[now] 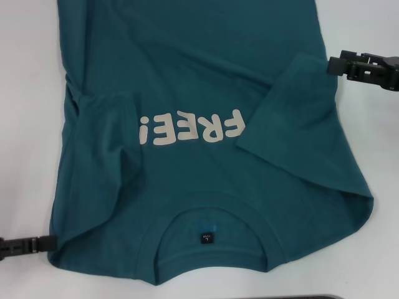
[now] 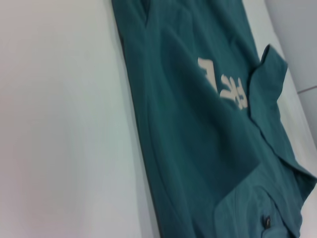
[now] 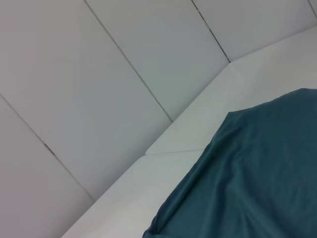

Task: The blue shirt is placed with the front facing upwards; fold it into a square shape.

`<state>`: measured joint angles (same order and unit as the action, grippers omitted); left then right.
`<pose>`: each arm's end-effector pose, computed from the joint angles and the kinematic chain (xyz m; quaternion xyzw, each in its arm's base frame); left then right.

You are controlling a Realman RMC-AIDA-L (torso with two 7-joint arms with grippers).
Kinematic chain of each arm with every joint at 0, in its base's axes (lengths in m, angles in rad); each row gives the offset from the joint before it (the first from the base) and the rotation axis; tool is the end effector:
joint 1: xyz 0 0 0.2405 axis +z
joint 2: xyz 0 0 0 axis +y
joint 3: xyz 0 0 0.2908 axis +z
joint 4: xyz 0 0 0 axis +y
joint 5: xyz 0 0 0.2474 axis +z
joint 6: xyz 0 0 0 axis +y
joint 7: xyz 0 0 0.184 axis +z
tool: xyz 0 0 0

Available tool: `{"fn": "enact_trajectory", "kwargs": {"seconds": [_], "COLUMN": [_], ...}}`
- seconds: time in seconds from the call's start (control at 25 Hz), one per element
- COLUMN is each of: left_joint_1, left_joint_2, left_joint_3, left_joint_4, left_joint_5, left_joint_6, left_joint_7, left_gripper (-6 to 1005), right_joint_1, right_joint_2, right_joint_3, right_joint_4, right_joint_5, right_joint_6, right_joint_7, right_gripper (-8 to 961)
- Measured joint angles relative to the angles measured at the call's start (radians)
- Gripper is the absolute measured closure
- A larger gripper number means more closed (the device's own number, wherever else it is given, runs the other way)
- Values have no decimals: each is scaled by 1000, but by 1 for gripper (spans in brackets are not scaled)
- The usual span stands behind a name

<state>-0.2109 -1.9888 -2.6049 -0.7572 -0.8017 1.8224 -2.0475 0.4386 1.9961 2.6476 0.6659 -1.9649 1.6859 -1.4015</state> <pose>-0.4292 0.2297 0.0066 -0.7595 -0.6343 -0.1402 0.0344 0.3401 0.3680 0.0242 -0.8449 0.4037 0.3224 0.1387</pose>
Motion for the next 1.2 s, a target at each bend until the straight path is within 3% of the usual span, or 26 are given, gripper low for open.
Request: {"fn": "enact_trajectory", "kwargs": {"seconds": [0.76, 1.2], "left_joint_1": [-70, -95], "left_joint_2": [-27, -25], "left_joint_3": [9, 3], "left_joint_4": [11, 3], "left_joint_5": [57, 83], "left_joint_6": [27, 40], "left_joint_7": [1, -2], "left_gripper": [125, 126], "right_joint_1": [-1, 0], "right_joint_2": [-2, -2], "right_joint_3": [2, -1], "right_joint_4": [11, 11], "right_joint_5": [0, -1], "right_joint_6": [2, -5], "right_joint_7": [18, 18], "right_gripper": [38, 39]}}
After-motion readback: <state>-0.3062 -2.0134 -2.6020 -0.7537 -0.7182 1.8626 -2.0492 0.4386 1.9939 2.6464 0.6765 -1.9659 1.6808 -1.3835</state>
